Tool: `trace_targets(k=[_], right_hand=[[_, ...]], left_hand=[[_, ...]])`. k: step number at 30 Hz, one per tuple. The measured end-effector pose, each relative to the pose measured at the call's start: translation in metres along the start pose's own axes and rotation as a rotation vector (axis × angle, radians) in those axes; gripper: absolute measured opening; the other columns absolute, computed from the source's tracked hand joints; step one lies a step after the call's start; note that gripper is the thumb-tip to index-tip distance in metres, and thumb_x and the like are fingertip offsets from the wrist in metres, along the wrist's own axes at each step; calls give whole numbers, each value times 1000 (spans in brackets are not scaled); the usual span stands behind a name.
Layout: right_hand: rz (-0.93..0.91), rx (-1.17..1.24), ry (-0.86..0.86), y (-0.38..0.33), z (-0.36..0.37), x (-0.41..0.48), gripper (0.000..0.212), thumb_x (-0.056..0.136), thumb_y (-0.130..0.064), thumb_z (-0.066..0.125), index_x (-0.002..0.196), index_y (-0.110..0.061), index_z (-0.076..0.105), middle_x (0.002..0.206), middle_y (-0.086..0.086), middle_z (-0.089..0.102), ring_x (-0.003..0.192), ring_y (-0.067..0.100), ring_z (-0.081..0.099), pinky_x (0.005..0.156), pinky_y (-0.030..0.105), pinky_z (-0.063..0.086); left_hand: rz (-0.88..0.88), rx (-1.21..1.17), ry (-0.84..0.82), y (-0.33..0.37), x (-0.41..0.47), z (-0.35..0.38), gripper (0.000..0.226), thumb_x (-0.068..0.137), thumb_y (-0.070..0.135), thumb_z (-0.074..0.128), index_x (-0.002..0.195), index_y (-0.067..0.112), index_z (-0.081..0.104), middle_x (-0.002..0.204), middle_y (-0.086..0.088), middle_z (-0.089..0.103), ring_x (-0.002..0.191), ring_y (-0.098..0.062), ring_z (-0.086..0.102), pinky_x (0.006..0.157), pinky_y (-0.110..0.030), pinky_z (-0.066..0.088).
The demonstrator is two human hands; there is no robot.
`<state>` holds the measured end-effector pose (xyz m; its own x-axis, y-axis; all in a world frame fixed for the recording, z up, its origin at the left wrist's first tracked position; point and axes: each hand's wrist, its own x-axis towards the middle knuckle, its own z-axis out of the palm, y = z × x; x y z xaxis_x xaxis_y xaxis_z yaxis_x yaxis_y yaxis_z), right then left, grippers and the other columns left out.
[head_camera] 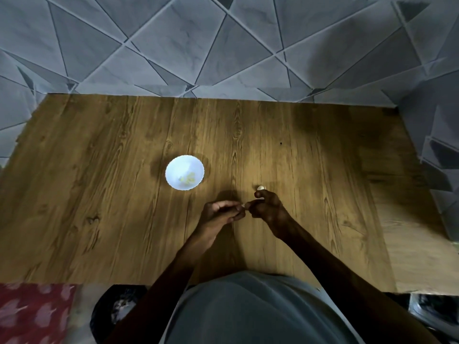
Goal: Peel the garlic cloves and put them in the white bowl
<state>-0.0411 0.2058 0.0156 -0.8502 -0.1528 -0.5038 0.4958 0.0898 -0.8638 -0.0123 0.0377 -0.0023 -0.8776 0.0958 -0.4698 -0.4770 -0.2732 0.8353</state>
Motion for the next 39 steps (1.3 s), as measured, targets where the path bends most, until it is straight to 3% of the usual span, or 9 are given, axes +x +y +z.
trace_targets(k=[4,9,12,17,22,28,30,34,39], right_hand=[[19,126,-79,2,-11,1,21,88,8,59,105,-5,54,87,14,65,78,19,58,72,30,47],[-342,-664,83,15,-8,16,11,85,-1,70,92,-9,72,86,-2,70,73,1,63,70,13,52],[-423,-797,93,15,-7,13,15,86,2,68,93,-10,74,89,0,73,74,5,67,69,16,55],[-437,-683,21,4,-3,4,12,85,-1,72,89,-12,76,78,-10,70,64,3,68,62,14,55],[-386,-701,11,1,-1,7,9,86,-4,71,88,-11,76,77,0,74,65,7,69,62,23,58],[-271,-777,64,0,4,10,9,87,-5,68,89,-8,76,83,3,74,70,13,70,63,23,57],[-193,-644,40,-4,2,8,9,87,-1,66,88,-2,75,79,8,74,67,16,70,62,29,59],[-15,-297,-40,-10,-5,1,10,90,-2,65,91,5,73,72,9,71,61,10,66,54,19,52],[-53,-271,-80,-10,-9,-1,9,89,-1,66,92,4,73,74,11,71,63,13,66,56,20,52]], left_hand=[[-24,-49,-37,3,-2,-1,23,89,2,64,111,-3,67,104,-19,72,96,-27,70,82,-25,55],[-68,-61,-22,2,-3,-2,23,90,-1,62,112,-5,66,99,-14,74,94,-24,71,82,-23,55],[-58,-1,27,1,-2,-2,19,89,1,64,107,-3,69,97,-16,74,89,-23,72,79,-24,56],[-60,75,119,-2,4,0,19,82,3,74,99,-3,72,93,-19,74,86,-27,72,80,-29,58],[-59,134,107,-2,6,0,22,82,6,74,102,-4,71,95,-19,74,91,-31,72,88,-40,57],[1,153,44,6,1,1,16,86,-5,65,102,-8,69,97,-23,72,94,-33,71,84,-32,58],[16,165,6,9,-3,-1,17,87,-2,65,103,-6,69,98,-22,72,93,-31,71,85,-32,57],[1,133,-44,12,-6,-5,15,88,1,66,102,1,70,100,-22,72,94,-33,70,89,-36,56],[-33,108,-49,14,-6,-4,22,89,1,64,110,-7,67,104,-23,71,98,-32,70,90,-36,56]])
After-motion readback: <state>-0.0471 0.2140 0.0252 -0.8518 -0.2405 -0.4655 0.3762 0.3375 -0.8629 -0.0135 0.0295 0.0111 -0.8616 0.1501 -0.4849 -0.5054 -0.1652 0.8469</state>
